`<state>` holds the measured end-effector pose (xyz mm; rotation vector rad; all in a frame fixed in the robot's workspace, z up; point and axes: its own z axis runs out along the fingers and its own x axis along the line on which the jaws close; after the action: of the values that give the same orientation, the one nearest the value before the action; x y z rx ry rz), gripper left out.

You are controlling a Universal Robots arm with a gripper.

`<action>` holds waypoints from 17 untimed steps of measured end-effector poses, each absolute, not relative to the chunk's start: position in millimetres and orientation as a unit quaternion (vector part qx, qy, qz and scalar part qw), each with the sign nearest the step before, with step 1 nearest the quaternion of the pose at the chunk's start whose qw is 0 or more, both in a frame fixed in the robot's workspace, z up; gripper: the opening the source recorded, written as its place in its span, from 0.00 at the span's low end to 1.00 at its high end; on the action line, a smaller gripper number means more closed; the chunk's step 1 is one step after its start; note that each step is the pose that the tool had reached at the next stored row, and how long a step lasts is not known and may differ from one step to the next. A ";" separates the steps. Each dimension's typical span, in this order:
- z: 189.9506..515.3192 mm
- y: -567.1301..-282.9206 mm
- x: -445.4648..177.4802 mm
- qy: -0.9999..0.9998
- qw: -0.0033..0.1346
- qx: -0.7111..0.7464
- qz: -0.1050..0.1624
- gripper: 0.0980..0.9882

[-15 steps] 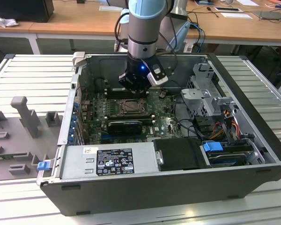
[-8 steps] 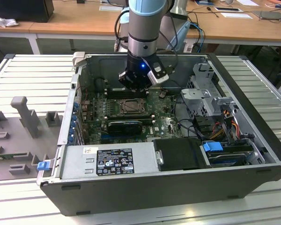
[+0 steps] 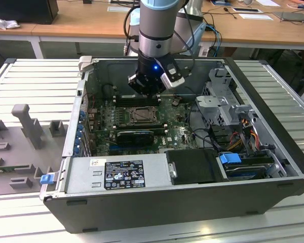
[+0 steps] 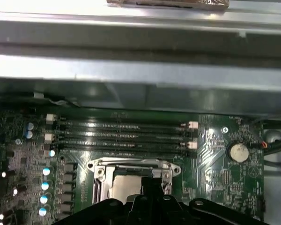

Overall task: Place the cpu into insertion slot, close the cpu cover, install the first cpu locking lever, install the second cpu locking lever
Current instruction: 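Install the second cpu locking lever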

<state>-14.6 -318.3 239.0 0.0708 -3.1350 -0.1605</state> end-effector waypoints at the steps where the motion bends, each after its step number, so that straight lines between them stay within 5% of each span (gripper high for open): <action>1: 239.0 -324.6 -14.9 -0.998 0.001 0.023 -0.051 0.01; 6: 237.7 -354.7 -15.9 -0.998 0.001 0.023 -0.054 0.01; 11: 236.6 -362.2 -16.2 -0.996 0.000 0.023 -0.080 0.01; 17: 235.5 -375.2 -17.1 -0.996 0.000 0.027 -0.082 0.01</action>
<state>-17.1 -375.2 235.5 0.0840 -3.1290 -0.2570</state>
